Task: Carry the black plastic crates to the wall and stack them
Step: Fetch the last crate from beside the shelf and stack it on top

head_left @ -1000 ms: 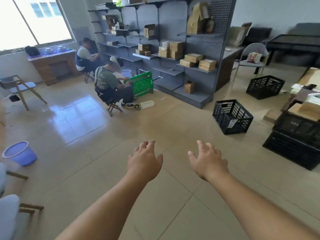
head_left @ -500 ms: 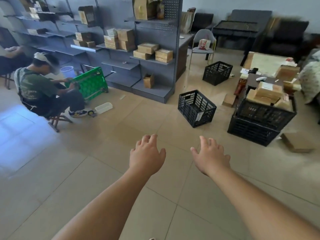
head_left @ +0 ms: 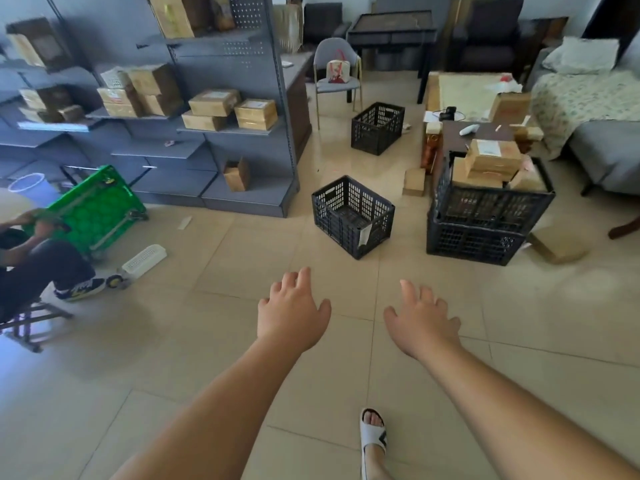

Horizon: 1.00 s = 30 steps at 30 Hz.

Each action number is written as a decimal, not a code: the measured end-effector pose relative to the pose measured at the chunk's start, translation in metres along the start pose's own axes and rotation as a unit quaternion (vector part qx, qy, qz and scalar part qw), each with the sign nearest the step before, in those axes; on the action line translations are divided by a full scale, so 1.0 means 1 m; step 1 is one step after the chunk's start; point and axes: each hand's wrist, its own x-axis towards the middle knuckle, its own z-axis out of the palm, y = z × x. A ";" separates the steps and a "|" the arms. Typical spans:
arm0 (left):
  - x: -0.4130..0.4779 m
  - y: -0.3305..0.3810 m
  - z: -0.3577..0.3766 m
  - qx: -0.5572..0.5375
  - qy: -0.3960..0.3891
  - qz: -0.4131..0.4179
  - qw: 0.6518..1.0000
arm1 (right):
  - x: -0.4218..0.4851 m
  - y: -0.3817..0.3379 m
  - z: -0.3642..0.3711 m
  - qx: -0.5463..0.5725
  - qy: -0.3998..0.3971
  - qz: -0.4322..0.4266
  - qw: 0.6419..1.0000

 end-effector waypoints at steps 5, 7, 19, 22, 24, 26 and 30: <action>0.090 0.017 -0.014 -0.023 -0.012 -0.037 0.999 | 0.099 -0.035 -0.028 0.007 -0.016 -0.014 1.000; 0.121 0.022 -0.020 -0.038 -0.007 -0.046 0.998 | 0.136 -0.050 -0.040 0.003 -0.011 -0.027 1.000; 0.338 -0.030 -0.041 -0.044 -0.021 -0.068 0.996 | 0.331 -0.165 -0.078 -0.022 0.007 -0.040 0.999; 0.405 -0.051 -0.052 -0.044 -0.022 -0.048 0.998 | 0.383 -0.200 -0.084 -0.031 0.022 -0.030 0.999; 0.450 -0.064 -0.063 -0.043 -0.030 -0.032 0.998 | 0.413 -0.221 -0.091 -0.024 0.023 -0.010 0.999; 0.489 -0.073 -0.073 -0.038 -0.038 -0.017 0.998 | 0.437 -0.237 -0.096 -0.017 0.037 0.006 0.999; 0.566 -0.078 -0.086 -0.010 -0.050 0.011 0.999 | 0.482 -0.256 -0.103 0.001 0.035 0.044 0.998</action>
